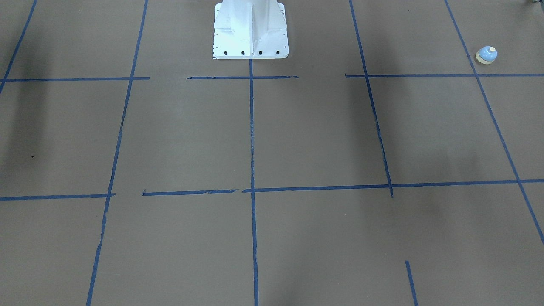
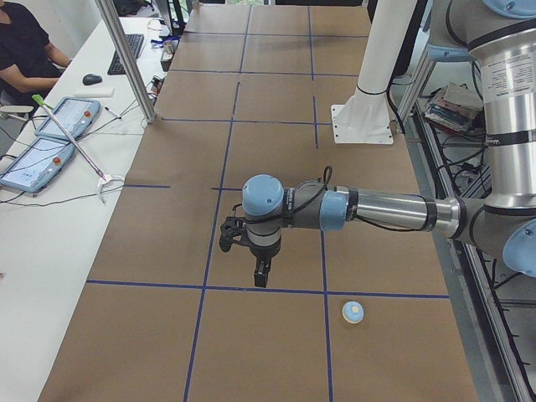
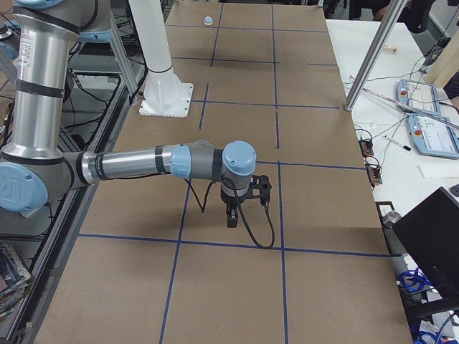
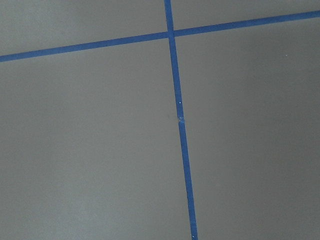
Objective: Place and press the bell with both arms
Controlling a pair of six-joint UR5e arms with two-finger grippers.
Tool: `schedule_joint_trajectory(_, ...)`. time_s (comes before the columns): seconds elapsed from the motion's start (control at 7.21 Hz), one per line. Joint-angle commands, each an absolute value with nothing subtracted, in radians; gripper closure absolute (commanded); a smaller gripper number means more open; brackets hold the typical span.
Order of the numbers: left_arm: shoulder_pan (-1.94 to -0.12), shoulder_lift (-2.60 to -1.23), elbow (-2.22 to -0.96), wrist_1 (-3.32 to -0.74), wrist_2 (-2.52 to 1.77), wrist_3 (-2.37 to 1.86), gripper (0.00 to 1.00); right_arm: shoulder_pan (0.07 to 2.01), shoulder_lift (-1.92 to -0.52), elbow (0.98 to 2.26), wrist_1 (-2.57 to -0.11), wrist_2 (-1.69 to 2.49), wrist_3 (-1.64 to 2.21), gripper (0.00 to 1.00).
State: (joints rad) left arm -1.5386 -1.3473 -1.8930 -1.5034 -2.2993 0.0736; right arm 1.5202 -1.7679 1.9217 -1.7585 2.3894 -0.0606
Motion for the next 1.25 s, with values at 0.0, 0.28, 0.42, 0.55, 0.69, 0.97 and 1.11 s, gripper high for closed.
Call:
schedule_joint_trajectory(0.0, -1.539, -1.342, -1.908, -1.503, -2.302, 0.077, 0.00, 1.520, -1.769, 1.925, -1.755, 2.395, -0.061, 0.00)
schedule_joint_trajectory(0.28, -1.539, -1.336, -1.911, -1.502, -2.299, 0.074, 0.00, 1.520, -1.770, 1.925, -1.753, 2.393, -0.067, 0.00)
schedule_joint_trajectory(0.42, -1.539, -1.336, -1.908, -1.502, -2.298, 0.072, 0.00, 1.520, -1.770, 1.925, -1.753, 2.390, -0.069, 0.00)
schedule_joint_trajectory(0.55, -1.539, -1.336, -1.908, -1.502, -2.298, 0.072, 0.00, 1.520, -1.769, 1.927, -1.752, 2.388, -0.071, 0.00)
schedule_joint_trajectory(0.69, -1.539, -1.336, -1.905, -1.500, -2.298, 0.072, 0.00, 1.519, -1.769, 1.924, -1.752, 2.382, -0.072, 0.00)
schedule_joint_trajectory(0.97, -1.539, -1.336, -1.896, -1.502, -2.298, 0.072, 0.00, 1.520, -1.770, 1.922, -1.753, 2.385, -0.068, 0.00)
schedule_joint_trajectory(1.11, -1.539, -1.336, -1.896, -1.502, -2.299, 0.068, 0.00, 1.520, -1.770, 1.922, -1.753, 2.391, -0.064, 0.00)
